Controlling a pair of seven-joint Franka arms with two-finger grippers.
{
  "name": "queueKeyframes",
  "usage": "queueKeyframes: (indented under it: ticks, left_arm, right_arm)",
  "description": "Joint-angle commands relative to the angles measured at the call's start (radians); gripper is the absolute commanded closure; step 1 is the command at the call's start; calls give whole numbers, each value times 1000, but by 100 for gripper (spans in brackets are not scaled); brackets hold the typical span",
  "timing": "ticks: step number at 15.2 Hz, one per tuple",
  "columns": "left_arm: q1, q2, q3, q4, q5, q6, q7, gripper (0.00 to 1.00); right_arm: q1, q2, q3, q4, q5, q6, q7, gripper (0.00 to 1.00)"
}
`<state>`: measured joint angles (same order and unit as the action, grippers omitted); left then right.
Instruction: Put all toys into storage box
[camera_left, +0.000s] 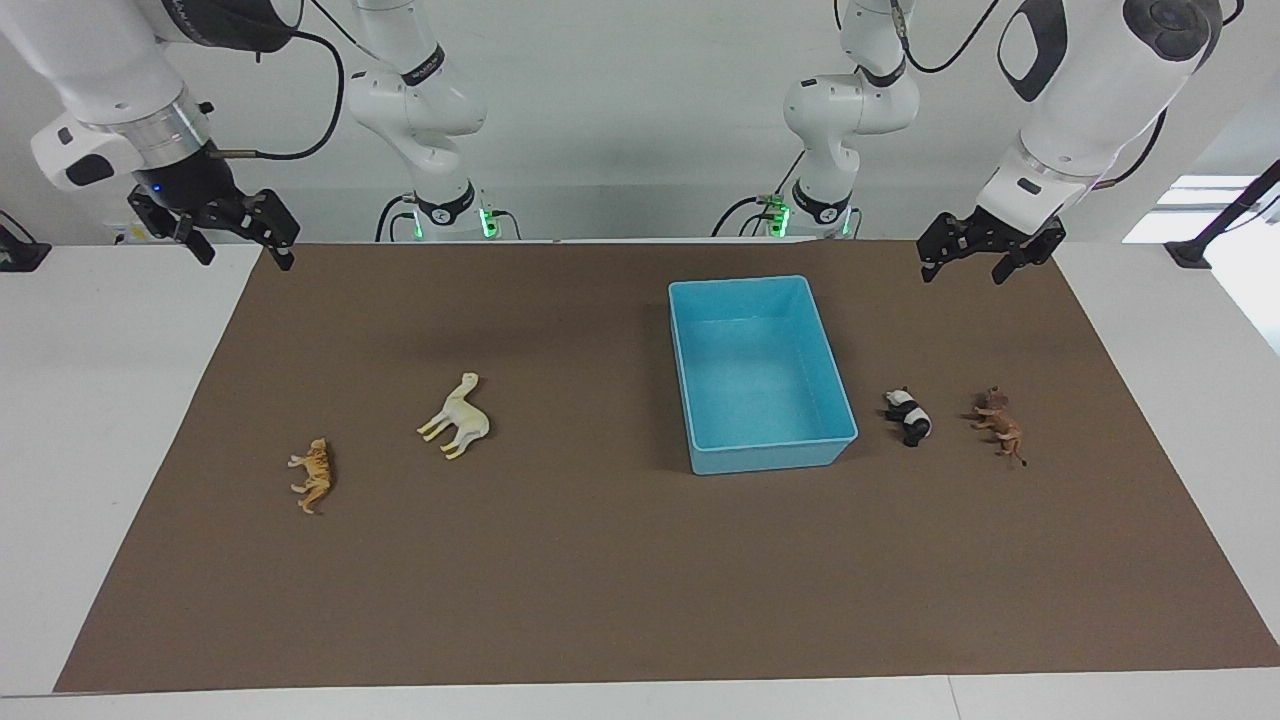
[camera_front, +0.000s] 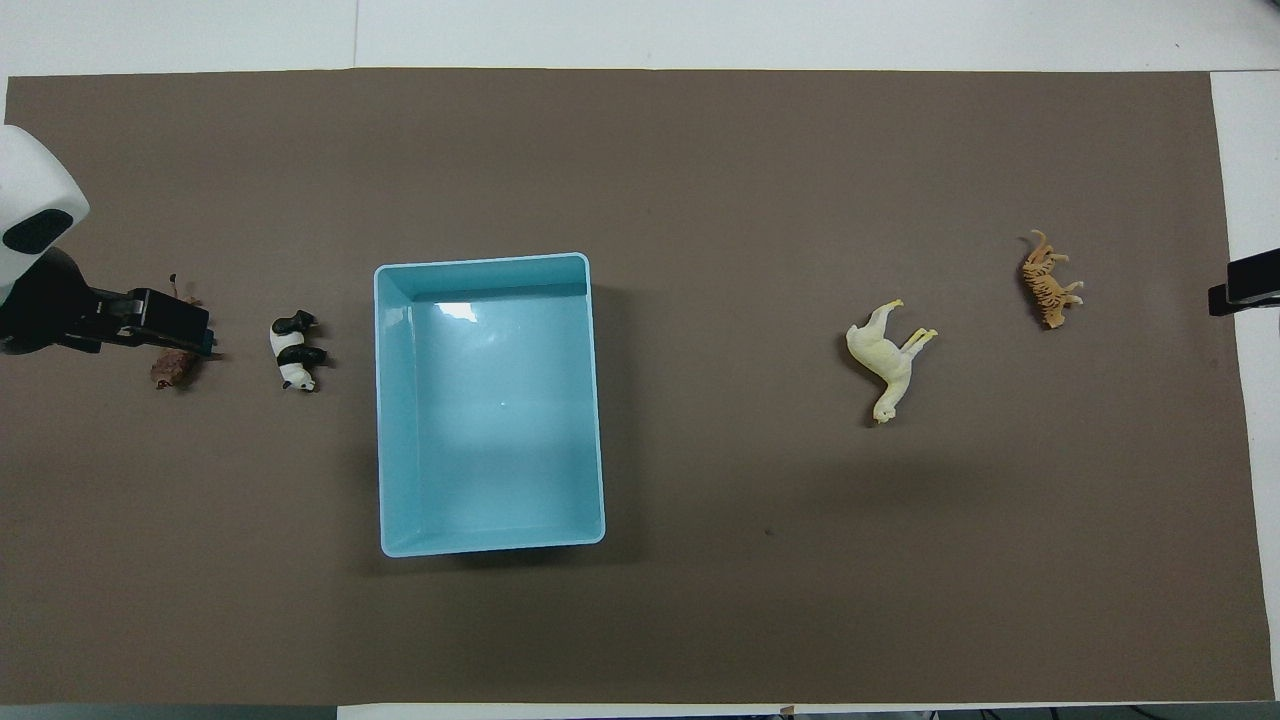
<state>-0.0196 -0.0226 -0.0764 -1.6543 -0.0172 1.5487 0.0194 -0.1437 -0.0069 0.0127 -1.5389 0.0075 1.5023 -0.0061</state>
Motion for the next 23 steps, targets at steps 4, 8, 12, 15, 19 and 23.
queueKeyframes:
  ticks: [4,8,12,15,19,23]
  left_arm:
    - [-11,12,20,-13,11,34,4,0]
    - [-13,32,67,-102,17,267,-13,0]
    - [-6,95,75,-299,17,586,-21,0]
    - [3,116,73,-432,16,773,-32,0]
    - [10,153,75,-507,16,919,-134,0]
    - [12,220,75,-518,17,988,-225,0]
  right_arm:
    - [-28,-15,6,-12,20,-5,-23,0]
    - [-27,-16,6,-13,13,-4,-26,0]
    - [-27,-73,6,-131,-29,33,-28,0]
    - [-48,-140,6,-312,-29,217,-109,0]
    - [-69,-20,7,-363,-30,361,-267,0]
    - [-54,160,7,-366,-40,579,-391,0]
